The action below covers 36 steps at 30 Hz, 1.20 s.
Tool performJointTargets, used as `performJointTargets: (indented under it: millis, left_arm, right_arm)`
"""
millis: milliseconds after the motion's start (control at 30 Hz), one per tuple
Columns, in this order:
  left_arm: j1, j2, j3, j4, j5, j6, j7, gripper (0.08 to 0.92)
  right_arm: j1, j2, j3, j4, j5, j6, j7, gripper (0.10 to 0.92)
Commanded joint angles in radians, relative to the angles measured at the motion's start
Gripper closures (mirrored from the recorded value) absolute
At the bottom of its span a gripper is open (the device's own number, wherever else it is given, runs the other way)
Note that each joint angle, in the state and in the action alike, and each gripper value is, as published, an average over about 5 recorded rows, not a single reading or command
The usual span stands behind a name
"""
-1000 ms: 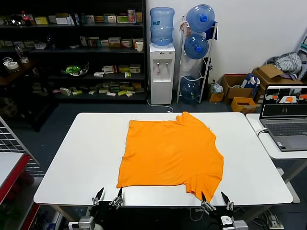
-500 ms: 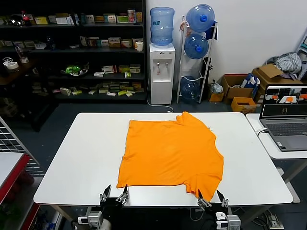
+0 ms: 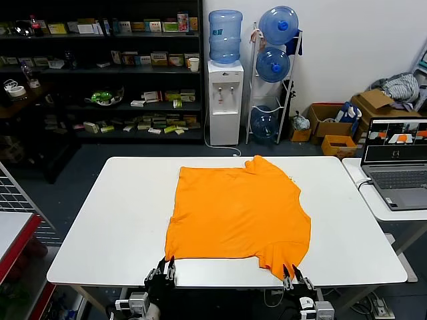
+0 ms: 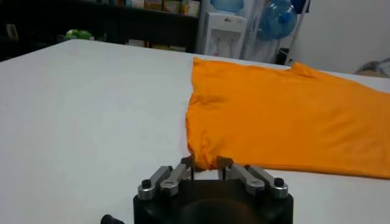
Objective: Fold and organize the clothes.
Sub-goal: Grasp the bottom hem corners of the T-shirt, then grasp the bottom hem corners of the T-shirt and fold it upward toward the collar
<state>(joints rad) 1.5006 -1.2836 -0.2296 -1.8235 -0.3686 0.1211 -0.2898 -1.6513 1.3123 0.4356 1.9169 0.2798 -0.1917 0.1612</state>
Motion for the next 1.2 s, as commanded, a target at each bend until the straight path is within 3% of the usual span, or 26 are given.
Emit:
performJointTargets:
  millis: [33,233,433,667,867,1200]
  left_arm:
    - [0.005,0.007,0.003,-0.027,-0.005,0.0,-0.01,0.792]
    - [0.075,0.086,0.004,-0.145,-0.09,0.024,-0.041,0.901]
    - [0.189,0.179,-0.007,-0.264,-0.182,0.043,-0.078,0.902]
    - [0.245,0.198,-0.024,-0.32,-0.198,0.041,-0.087,0.902]
    - [0.154,0.177,-0.012,-0.272,-0.193,0.007,-0.067,0.902]
    - [-0.153,0.169,0.013,-0.145,-0.235,-0.03,-0.036,0.902]
  right_arm:
    - [-0.019,-0.008,0.0,0.026,0.005,0.004,0.004,0.851]
    - [-0.106,-0.069,0.011,0.125,0.075,0.0,0.033,0.902]
    - [-0.247,-0.134,0.031,0.23,0.127,0.003,0.068,0.902]
    - [-0.322,-0.141,0.048,0.28,0.14,0.039,0.082,0.902]
    - [-0.145,-0.136,0.033,0.227,0.162,0.079,0.093,0.902]
    - [0.291,-0.211,-0.051,0.05,0.302,0.057,0.19,0.902]
